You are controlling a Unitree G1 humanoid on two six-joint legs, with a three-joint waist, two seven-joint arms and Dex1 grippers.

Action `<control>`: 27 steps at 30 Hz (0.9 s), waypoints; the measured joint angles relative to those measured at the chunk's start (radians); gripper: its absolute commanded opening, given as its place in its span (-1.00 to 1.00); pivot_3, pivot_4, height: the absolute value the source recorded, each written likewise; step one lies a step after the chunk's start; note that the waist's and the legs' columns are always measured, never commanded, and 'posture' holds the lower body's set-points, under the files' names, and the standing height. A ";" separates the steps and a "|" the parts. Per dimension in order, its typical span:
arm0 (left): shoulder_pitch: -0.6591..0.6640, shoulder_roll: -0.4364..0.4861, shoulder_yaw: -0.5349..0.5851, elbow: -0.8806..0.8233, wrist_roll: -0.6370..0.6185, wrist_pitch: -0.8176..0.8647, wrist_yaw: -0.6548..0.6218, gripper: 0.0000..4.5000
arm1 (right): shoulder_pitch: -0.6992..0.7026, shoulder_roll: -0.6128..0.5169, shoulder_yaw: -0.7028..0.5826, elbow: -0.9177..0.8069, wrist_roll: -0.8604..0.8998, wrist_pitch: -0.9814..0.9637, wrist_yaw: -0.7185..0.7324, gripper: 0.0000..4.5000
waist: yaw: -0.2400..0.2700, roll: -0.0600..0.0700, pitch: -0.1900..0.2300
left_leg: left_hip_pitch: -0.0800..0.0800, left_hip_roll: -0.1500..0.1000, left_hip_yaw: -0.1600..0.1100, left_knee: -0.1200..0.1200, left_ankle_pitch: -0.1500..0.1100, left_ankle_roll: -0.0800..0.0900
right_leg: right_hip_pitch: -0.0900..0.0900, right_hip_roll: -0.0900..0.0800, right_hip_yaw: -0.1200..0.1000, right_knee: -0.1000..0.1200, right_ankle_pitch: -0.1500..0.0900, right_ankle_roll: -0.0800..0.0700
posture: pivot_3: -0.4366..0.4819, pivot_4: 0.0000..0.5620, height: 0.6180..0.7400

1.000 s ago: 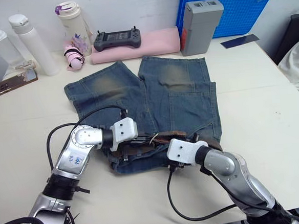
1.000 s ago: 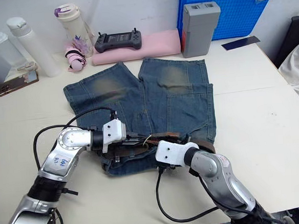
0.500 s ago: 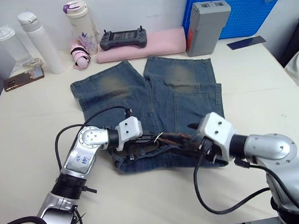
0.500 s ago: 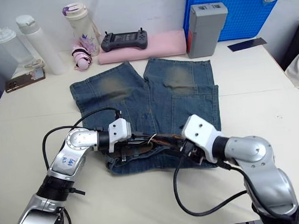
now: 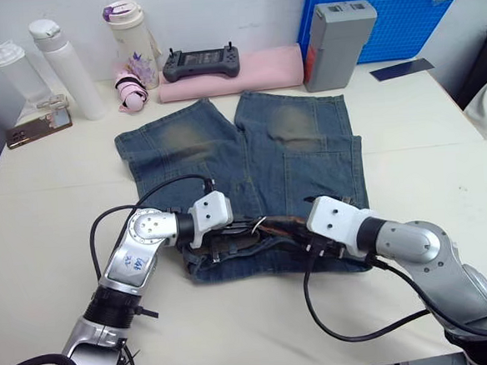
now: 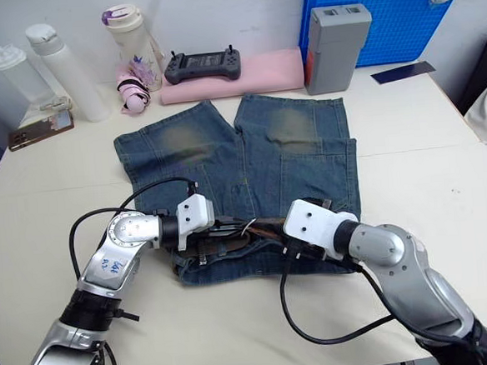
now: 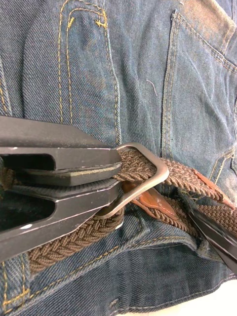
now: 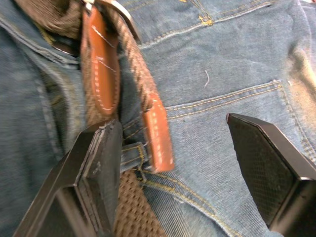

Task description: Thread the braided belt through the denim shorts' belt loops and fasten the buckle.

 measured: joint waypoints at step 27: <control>0.075 0.120 0.318 -0.131 -0.353 0.447 0.031 0.52 | 0.034 0.002 0.090 0.016 -0.055 -0.006 -0.041 -1.00 | -0.005 0.000 0.000 | 0.001 0.001 -0.001 -0.001 0.000 0.000 | -0.003 0.001 0.004 0.000 0.000 0.000 | -0.05 -0.47 1.00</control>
